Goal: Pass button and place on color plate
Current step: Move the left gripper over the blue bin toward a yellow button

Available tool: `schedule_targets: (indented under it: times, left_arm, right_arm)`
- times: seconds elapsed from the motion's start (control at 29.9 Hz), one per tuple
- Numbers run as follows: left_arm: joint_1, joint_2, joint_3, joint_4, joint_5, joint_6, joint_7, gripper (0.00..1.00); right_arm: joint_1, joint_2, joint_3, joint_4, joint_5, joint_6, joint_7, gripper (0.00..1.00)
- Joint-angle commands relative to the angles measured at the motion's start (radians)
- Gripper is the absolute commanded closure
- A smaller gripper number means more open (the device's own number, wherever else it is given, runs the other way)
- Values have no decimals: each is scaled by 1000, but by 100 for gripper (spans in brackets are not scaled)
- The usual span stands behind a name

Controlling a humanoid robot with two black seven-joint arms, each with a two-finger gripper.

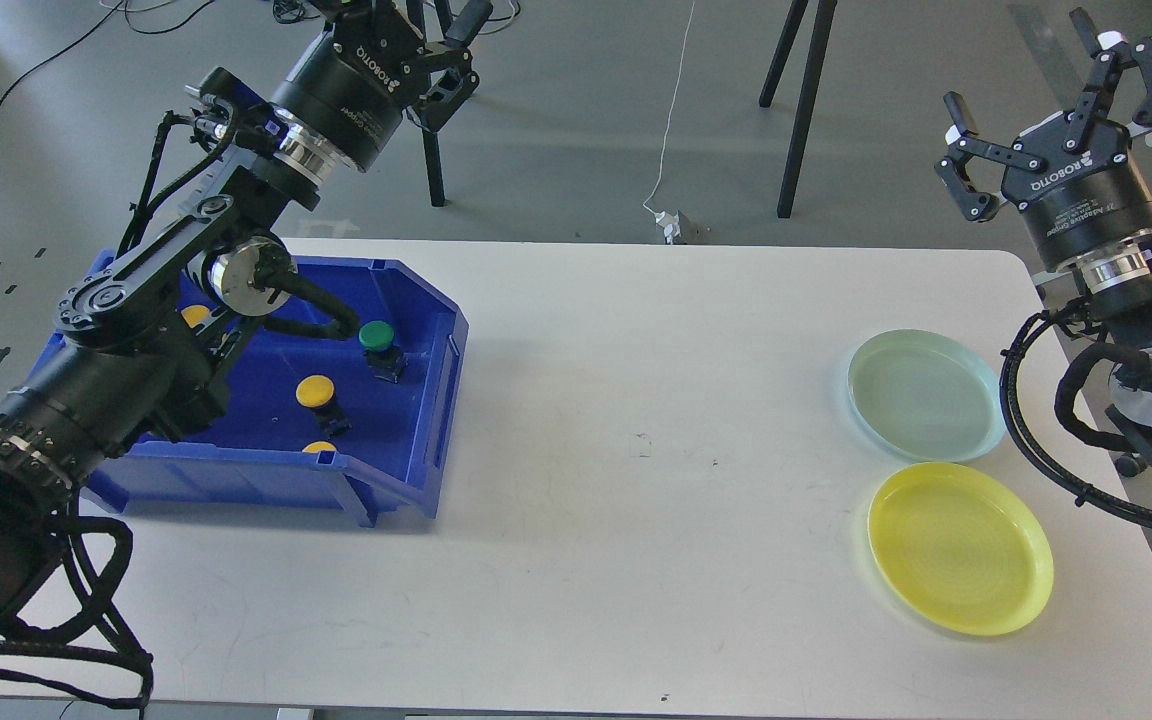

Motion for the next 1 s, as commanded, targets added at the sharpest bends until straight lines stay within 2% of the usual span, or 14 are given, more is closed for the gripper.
schedule_targets:
  times: [0.0, 0.1, 0.3, 0.43, 0.57, 0.67, 0.77, 0.87, 0.97]
  left_arm:
    - [-2, 0, 0, -15, 1, -1, 0, 0]
    - [-10, 0, -9, -15, -2, -53, 0, 0]
    - [19, -15, -124, 11, -130, -53, 0, 0]
    - [154, -31, -184, -147, -170, -53, 0, 0]
    - [165, 81, -166, -282, -122, -53, 0, 0]
    - [156, 167, -118, -302, -70, -53, 0, 0]
    - [96, 256, -62, -325, 34, -53, 0, 0]
    - [-42, 327, 84, -328, 177, -53, 0, 0]
    - [-230, 387, 344, -328, 217, -53, 0, 0]
  right_arm:
    - [-19, -12, 5, 5, 1, 0, 0, 0]
    - [-19, -30, 7, 4, 1, 0, 0, 0]
    - [-19, -68, 10, -4, 15, 0, 0, 0]
    - [-26, -70, 17, -10, 60, 0, 0, 0]
    - [-40, -59, 17, -12, 70, 0, 0, 0]
    - [-40, -56, 11, -10, 69, 0, 0, 0]
    - [-46, -56, 5, -2, 69, 0, 0, 0]
    - [-46, -56, 5, -4, 69, 0, 0, 0]
    - [-51, -56, 5, -4, 69, 0, 0, 0]
